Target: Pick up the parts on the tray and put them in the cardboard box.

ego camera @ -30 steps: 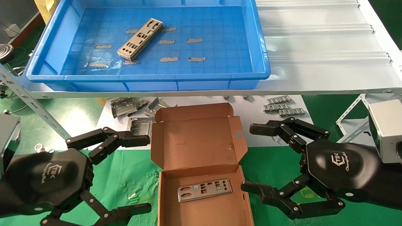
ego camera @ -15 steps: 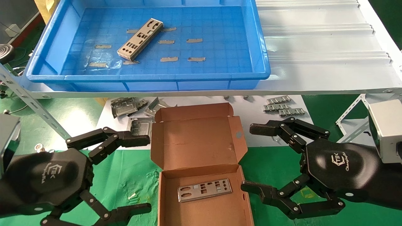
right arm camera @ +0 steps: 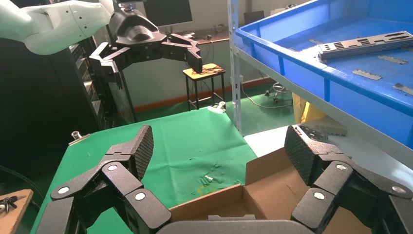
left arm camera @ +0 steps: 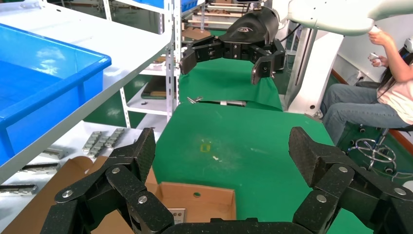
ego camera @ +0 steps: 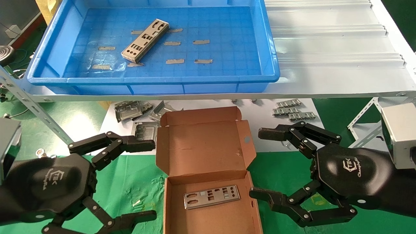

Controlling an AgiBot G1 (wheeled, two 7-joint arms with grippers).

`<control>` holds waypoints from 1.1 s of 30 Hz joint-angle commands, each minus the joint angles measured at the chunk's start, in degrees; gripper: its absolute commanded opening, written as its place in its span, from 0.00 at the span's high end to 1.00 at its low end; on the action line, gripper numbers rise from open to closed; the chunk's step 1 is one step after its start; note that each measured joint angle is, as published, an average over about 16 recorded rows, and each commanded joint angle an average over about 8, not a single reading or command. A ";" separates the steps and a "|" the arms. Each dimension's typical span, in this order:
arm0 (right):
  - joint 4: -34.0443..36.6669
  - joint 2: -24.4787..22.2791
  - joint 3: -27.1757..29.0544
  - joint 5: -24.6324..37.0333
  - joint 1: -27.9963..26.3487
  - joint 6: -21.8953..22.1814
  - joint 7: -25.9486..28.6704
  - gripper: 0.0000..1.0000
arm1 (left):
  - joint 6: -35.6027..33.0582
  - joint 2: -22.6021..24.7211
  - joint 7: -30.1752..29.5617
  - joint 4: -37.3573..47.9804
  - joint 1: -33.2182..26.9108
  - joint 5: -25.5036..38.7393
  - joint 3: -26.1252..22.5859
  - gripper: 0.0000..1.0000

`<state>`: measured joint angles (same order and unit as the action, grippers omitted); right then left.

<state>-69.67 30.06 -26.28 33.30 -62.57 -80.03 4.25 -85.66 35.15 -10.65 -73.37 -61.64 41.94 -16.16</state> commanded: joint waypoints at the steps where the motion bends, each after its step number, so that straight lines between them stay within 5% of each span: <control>1: 0.00 0.00 0.00 0.00 0.00 0.00 0.00 0.00 | 0.00 0.00 0.00 0.00 0.00 0.00 0.00 0.00; 33: 0.00 0.00 0.00 0.00 0.00 0.00 0.00 0.00 | 0.00 0.00 0.00 0.00 0.00 0.00 0.00 0.00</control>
<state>-69.67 30.06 -26.28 33.30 -62.57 -80.03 4.25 -85.66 35.15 -10.65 -73.37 -61.64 41.94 -16.16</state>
